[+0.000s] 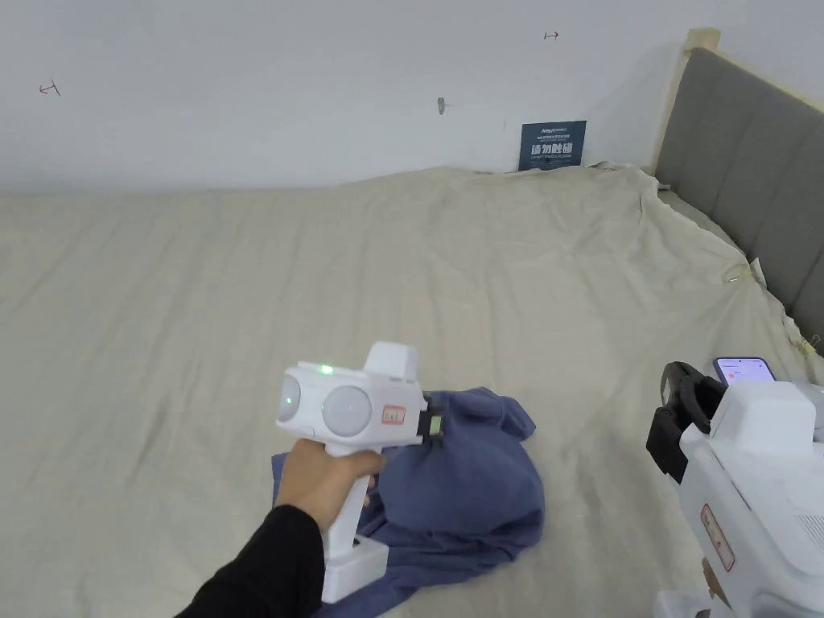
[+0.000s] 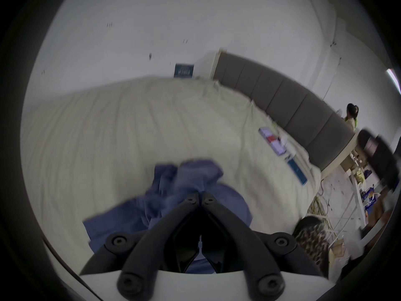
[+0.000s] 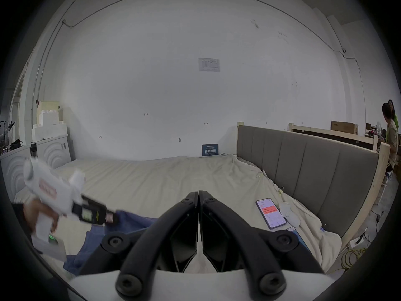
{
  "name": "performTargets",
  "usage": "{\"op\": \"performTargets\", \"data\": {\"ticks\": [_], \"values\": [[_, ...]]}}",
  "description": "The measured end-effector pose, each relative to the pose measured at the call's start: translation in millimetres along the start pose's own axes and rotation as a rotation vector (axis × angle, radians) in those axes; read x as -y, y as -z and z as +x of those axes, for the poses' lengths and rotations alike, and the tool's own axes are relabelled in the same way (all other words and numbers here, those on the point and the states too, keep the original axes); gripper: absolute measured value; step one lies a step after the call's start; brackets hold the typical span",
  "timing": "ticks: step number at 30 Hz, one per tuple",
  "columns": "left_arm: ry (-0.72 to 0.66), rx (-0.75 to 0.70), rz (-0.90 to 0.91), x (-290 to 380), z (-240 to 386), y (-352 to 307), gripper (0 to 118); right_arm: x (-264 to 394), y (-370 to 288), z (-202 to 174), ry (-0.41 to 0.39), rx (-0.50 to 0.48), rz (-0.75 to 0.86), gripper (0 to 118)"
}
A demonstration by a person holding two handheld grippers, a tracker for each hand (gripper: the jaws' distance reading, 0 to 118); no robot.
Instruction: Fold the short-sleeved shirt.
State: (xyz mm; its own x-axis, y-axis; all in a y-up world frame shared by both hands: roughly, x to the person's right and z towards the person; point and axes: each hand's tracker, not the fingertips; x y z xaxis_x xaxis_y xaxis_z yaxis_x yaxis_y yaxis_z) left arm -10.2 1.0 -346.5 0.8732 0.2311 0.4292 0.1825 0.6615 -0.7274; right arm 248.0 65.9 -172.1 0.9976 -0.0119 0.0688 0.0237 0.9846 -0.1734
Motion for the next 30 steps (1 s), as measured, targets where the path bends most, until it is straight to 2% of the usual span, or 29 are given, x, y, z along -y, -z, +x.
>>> {"op": "performTargets", "data": {"ticks": [12, 15, 16, 19, 20, 21, 24, 30], "values": [[0.02, -0.119, -0.2, 51.1, -16.3, 62.6, 1, 16.7, 6.6, -2.5, -0.008, -0.02, -0.033, 0], [0.02, -0.121, -0.181, 48.1, -12.0, 55.3, 23, 17.8, 6.0, -4.1, -0.01, -0.024, -0.036, 0], [0.011, -0.115, -0.166, 45.9, -11.8, 50.7, 39, 17.6, 6.1, -4.4, -0.011, -0.026, -0.036, 0], [-0.064, -0.072, -0.087, 37.8, -13.6, 27.7, 99, 16.2, 4.6, -5.1, -0.015, -0.029, -0.03, 0], [-0.081, -0.072, -0.048, 35.0, -13.6, 17.4, 108, 15.1, 4.4, -5.2, -0.016, -0.03, -0.028, 0], [-0.079, -0.076, 0.002, 31.6, -13.1, 5.8, 111, 13.9, 3.2, -5.6, -0.018, -0.03, -0.025, 0], [-0.071, -0.1, 0.177, 22.0, -11.2, -37.2, 111, 10.0, 1.9, -6.3, -0.018, -0.032, -0.015, 0], [0.008, -0.192, 0.407, 13.7, -11.5, -118.4, 111, -1.2, -5.4, -13.0, -0.025, -0.038, 0.007, 0]]}}
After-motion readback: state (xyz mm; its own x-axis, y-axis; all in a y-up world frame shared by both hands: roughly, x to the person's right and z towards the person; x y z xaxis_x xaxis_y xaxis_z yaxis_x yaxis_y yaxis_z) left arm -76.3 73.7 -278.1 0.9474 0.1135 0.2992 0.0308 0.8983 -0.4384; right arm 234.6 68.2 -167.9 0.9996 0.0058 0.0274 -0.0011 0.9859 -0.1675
